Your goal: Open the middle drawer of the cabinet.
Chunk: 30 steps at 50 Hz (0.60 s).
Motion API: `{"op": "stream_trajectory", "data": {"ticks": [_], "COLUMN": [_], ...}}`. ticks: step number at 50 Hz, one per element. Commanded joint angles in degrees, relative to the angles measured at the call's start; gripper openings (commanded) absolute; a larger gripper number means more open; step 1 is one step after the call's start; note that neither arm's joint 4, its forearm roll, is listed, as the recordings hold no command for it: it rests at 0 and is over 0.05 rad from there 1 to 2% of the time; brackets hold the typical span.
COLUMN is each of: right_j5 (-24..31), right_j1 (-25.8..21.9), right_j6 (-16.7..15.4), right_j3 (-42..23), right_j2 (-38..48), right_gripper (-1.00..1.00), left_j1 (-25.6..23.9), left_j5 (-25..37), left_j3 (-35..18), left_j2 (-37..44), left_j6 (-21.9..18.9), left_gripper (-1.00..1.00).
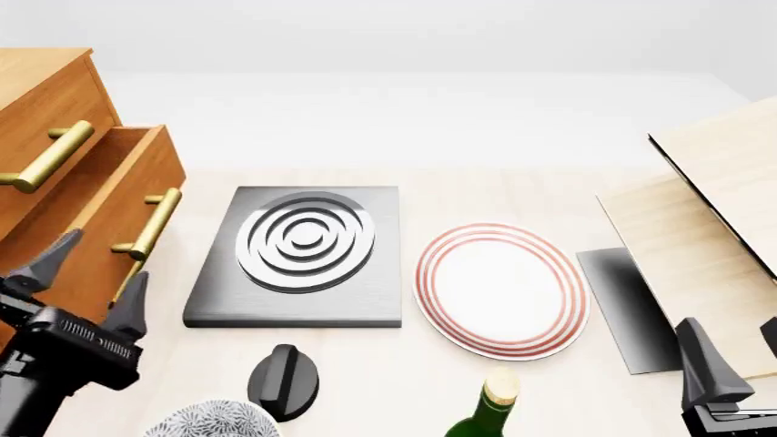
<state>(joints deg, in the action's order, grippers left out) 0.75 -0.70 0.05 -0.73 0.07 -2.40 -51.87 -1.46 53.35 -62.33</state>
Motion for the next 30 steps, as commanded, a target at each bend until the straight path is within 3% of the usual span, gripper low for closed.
{"op": "stream_trajectory", "data": {"ticks": [1, 6, 10, 12, 18, 27, 30], "right_j5": [0.0, 0.01, 0.0, -0.01, 0.01, 0.0, 0.0], "right_j1": [0.0, -0.01, -0.01, -0.01, -0.02, 0.01, 0.0], "right_j6": [0.0, 0.01, 0.01, 0.01, 0.0, 0.0, 0.0], "right_j3": [0.0, 0.0, 0.0, 0.0, 0.0, 0.0, 0.0], "right_j2": [0.0, 0.0, 0.0, 0.0, 0.0, 0.0, 0.0], "right_gripper": [1.0, 1.0, 1.0, 1.0, 1.0, 1.0, 1.0], "left_j1": [-1.69, -2.18, -0.75, 0.39, 0.79, 4.9, 4.71], "left_j5": [42.68, 54.6, 60.0, 61.95, 69.16, 75.51, 75.92], "left_j3": [-1.22, -9.47, -15.0, -17.02, -26.26, -36.49, -36.93], "left_j2": [-41.82, -46.81, -46.73, -46.88, -40.4, -31.63, -29.7], "left_j6": [17.59, 23.98, 28.5, 28.65, 36.71, 42.98, 43.75], "left_gripper": [1.0, 1.0, 1.0, 1.0, 1.0, 1.0, 1.0]}}
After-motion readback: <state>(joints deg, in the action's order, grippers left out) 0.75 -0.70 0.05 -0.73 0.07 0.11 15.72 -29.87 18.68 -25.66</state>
